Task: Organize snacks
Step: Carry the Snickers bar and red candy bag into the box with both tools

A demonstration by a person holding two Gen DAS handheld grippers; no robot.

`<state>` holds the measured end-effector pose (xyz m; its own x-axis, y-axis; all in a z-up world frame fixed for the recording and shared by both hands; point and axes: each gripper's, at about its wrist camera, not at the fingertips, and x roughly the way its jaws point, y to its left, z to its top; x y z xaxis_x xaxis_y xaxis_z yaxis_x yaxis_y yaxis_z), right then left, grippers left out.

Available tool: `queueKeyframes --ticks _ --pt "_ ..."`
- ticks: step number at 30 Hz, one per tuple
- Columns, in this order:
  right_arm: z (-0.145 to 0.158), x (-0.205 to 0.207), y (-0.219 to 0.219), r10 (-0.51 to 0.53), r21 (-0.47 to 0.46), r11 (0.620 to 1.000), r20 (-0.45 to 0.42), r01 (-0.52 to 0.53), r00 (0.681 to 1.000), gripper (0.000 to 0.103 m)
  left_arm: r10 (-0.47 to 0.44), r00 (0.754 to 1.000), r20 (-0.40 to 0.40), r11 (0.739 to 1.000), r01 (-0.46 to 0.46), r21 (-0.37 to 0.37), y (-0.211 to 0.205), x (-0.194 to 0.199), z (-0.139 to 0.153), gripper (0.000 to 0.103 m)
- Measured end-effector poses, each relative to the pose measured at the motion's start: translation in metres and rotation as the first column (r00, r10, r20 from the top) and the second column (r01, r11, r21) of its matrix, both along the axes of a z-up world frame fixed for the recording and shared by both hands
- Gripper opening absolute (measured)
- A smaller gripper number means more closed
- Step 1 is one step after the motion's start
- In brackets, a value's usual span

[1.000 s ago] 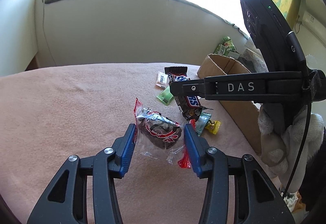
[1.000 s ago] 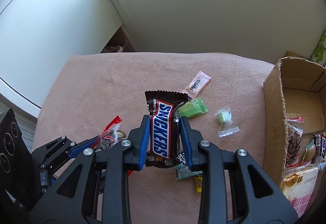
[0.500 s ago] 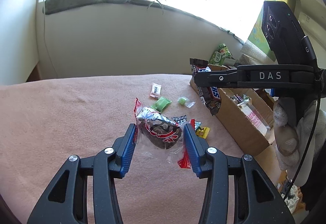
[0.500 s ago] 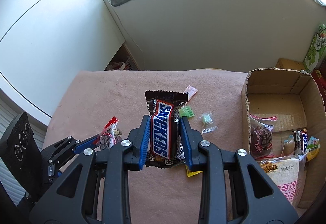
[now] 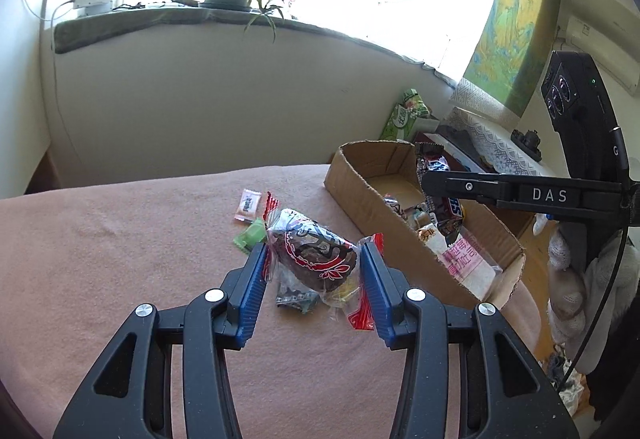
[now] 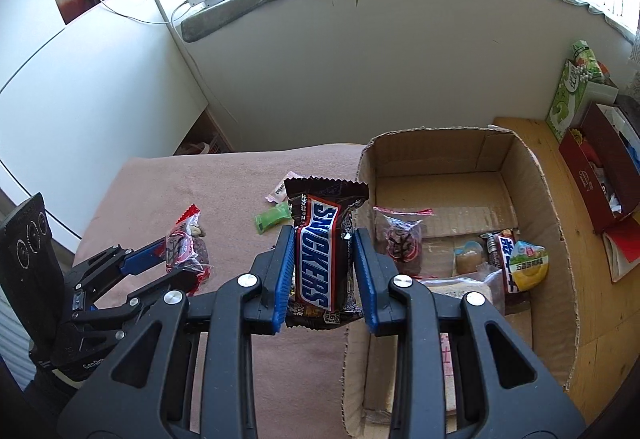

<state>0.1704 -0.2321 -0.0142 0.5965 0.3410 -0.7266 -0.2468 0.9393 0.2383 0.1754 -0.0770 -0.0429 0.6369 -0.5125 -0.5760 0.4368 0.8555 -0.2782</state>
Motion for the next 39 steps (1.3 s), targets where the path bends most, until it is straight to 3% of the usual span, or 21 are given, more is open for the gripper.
queueKeyframes --ticks 17,39 --pt "-0.008 -0.016 -0.105 -0.138 -0.017 0.99 0.013 0.138 0.99 0.03 -0.066 0.997 0.024 0.997 0.066 0.027 -0.082 0.025 0.016 0.045" --pt "-0.034 -0.02 -0.141 -0.16 -0.015 0.987 -0.008 0.16 0.987 0.03 -0.108 0.994 0.034 0.99 0.104 0.094 -0.149 0.043 0.015 0.046"
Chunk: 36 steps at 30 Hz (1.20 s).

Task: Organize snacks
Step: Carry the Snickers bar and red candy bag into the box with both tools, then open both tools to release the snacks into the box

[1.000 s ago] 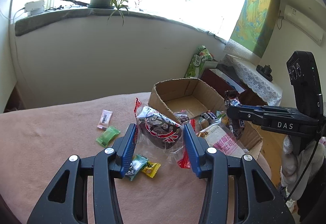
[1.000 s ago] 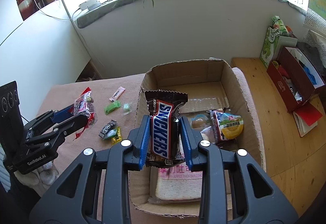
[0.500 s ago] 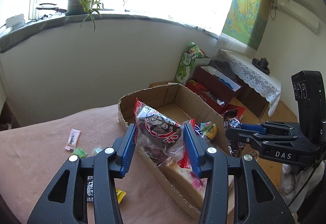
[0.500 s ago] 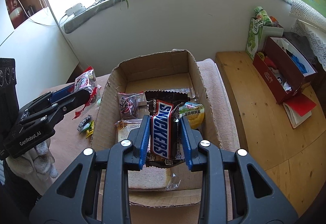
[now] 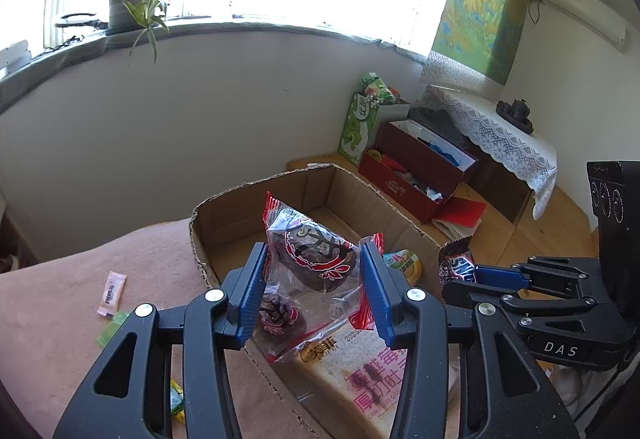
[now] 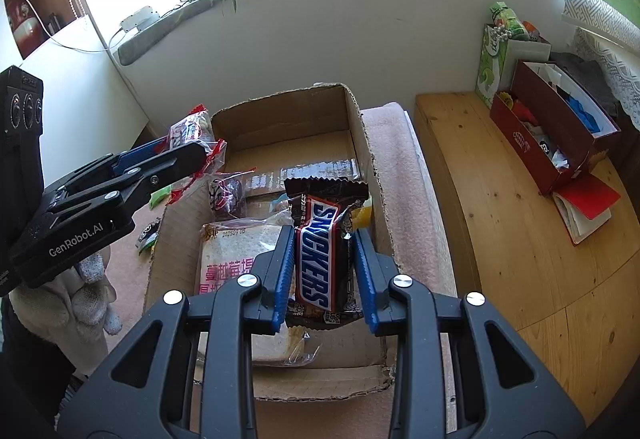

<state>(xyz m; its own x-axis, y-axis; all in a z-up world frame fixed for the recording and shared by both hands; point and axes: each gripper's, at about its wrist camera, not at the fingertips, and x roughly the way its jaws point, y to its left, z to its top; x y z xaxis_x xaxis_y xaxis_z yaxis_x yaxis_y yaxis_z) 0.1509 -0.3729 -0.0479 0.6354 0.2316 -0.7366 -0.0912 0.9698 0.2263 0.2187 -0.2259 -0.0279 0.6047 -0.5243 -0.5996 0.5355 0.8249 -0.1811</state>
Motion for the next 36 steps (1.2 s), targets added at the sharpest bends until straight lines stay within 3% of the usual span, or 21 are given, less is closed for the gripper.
queueKeyframes --ticks 11,12,15,16,23,36 --pt "-0.001 -0.003 0.003 0.002 -0.009 1.0 0.013 -0.001 1.0 0.031 0.006 1.0 0.02 1.0 -0.006 0.015 -0.007 -0.004 0.006 0.053" --pt "0.0 -0.003 0.003 0.0 -0.008 1.0 0.014 0.0 1.0 0.032 0.006 1.0 0.022 1.0 -0.006 0.015 -0.006 -0.004 0.007 0.054" --pt "0.002 -0.006 0.002 -0.01 -0.016 1.0 0.029 0.011 1.0 0.053 0.005 1.0 0.026 1.0 -0.006 0.015 -0.006 -0.006 0.008 0.054" --pt "0.003 -0.006 0.002 -0.014 -0.019 1.0 0.035 0.015 0.999 0.056 0.006 1.0 0.029 1.0 -0.006 0.017 -0.006 -0.006 0.008 0.054" --pt "0.003 -0.007 0.005 -0.01 -0.026 1.0 0.035 0.011 0.999 0.063 0.003 0.999 0.036 1.0 -0.003 0.016 -0.004 -0.01 0.011 0.054" --pt "0.013 -0.02 0.024 0.001 -0.058 0.998 0.058 0.002 0.998 0.066 0.017 0.998 0.052 1.0 -0.017 0.002 0.018 -0.02 0.019 0.054"
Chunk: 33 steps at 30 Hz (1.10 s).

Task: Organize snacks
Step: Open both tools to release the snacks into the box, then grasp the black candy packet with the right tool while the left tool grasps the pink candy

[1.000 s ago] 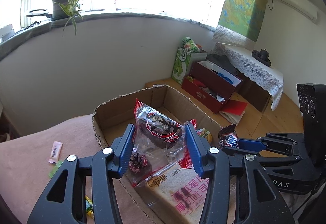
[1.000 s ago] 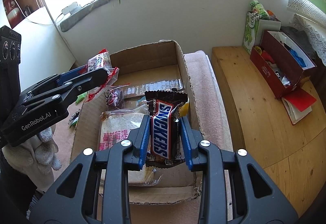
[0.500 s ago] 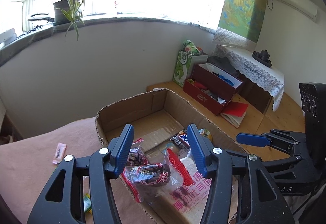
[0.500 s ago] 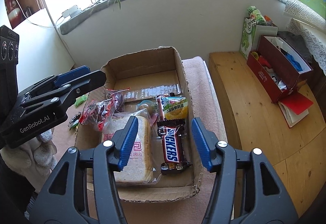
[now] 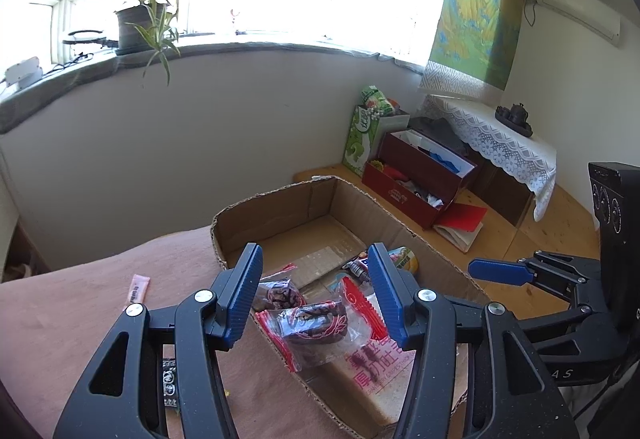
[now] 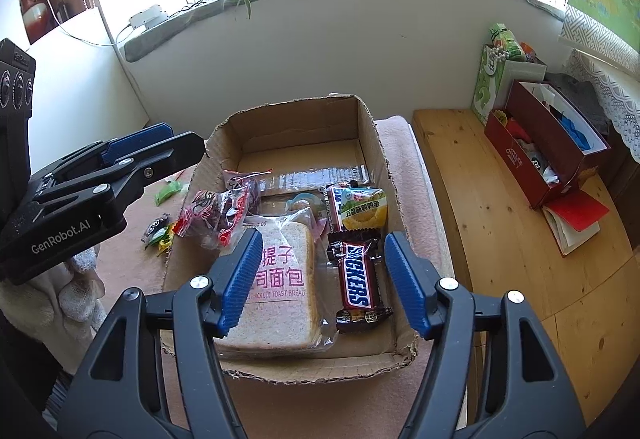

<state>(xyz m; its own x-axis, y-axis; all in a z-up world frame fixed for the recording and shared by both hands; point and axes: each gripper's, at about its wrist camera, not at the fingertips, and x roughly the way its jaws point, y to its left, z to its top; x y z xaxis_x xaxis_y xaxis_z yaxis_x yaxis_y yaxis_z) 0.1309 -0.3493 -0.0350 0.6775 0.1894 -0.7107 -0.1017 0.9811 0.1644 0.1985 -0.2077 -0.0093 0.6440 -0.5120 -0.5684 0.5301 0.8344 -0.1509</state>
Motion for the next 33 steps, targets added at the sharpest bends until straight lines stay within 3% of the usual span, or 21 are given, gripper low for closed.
queueKeyframes --ticks 11,22,33 --pt "0.017 -0.023 0.043 0.055 -0.011 0.998 0.055 -0.055 0.997 0.066 0.074 0.997 -0.023 0.997 -0.075 -0.037 0.07 0.002 0.003 0.054" --pt "0.017 -0.044 0.124 0.197 -0.033 0.98 0.078 -0.195 0.977 0.067 0.186 0.978 -0.089 0.98 -0.191 -0.051 0.14 0.015 -0.013 0.054" --pt "0.006 0.001 0.18 0.258 0.007 0.966 -0.007 -0.258 0.966 0.067 0.191 0.967 -0.171 0.979 -0.2 -0.038 0.164 0.048 -0.042 0.054"
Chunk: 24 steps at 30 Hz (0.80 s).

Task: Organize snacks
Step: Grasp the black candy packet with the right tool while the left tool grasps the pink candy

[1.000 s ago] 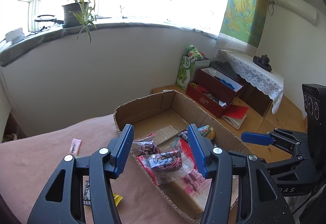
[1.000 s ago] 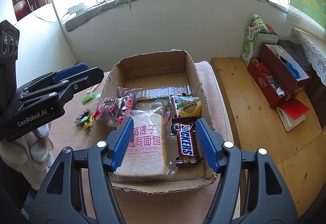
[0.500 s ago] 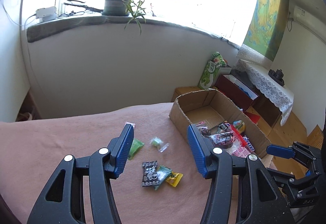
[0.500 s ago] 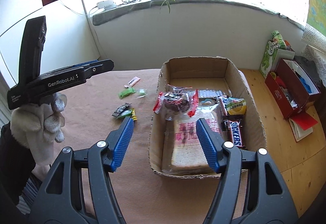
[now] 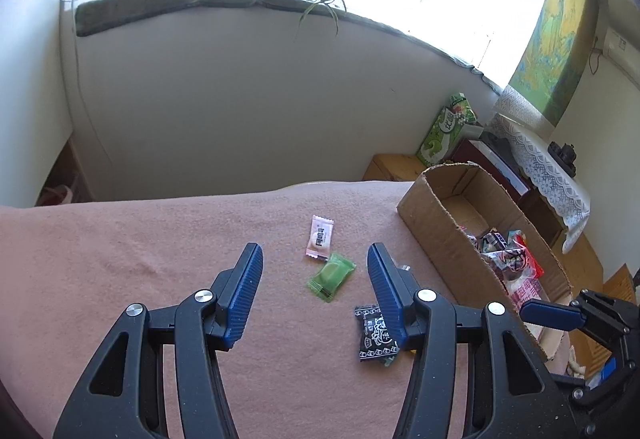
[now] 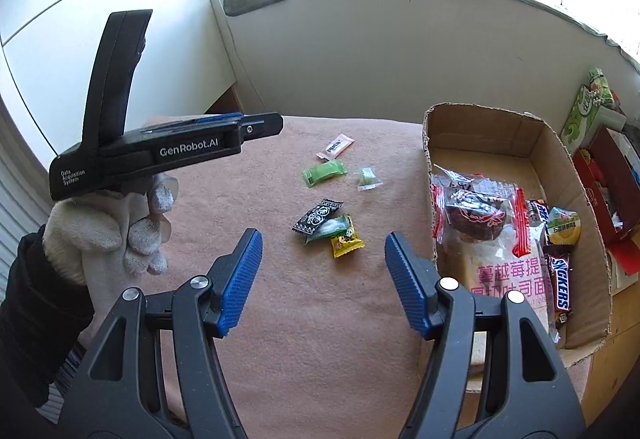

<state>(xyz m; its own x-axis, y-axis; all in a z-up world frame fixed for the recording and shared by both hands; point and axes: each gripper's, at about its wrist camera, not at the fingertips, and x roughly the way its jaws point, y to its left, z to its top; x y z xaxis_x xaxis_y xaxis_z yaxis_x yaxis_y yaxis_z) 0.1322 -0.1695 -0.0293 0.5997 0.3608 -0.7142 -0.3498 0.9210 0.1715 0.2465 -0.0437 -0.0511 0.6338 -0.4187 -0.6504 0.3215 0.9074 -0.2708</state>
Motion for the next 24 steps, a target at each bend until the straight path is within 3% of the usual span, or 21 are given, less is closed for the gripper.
queueKeyframes --ticks 5,7,12,24 --pt "-0.006 0.041 0.011 -0.007 0.031 0.999 -0.082 0.009 0.997 0.066 -0.029 0.999 -0.039 1.0 0.029 -0.002 -0.003 0.022 -0.011 0.046" --pt "-0.012 0.051 0.019 0.005 0.029 1.0 -0.106 -0.002 0.994 0.056 -0.038 0.998 -0.048 0.999 0.039 0.01 -0.007 0.031 -0.014 0.04" --pt "-0.033 0.066 0.041 0.009 -0.009 1.0 -0.164 -0.011 0.986 0.051 -0.096 0.99 -0.103 0.994 0.1 0.034 -0.024 0.051 -0.031 0.033" --pt "-0.066 0.082 0.061 0.009 -0.036 0.999 -0.223 -0.017 0.975 0.047 -0.133 0.982 -0.132 0.986 0.145 0.083 -0.04 0.059 -0.05 0.033"
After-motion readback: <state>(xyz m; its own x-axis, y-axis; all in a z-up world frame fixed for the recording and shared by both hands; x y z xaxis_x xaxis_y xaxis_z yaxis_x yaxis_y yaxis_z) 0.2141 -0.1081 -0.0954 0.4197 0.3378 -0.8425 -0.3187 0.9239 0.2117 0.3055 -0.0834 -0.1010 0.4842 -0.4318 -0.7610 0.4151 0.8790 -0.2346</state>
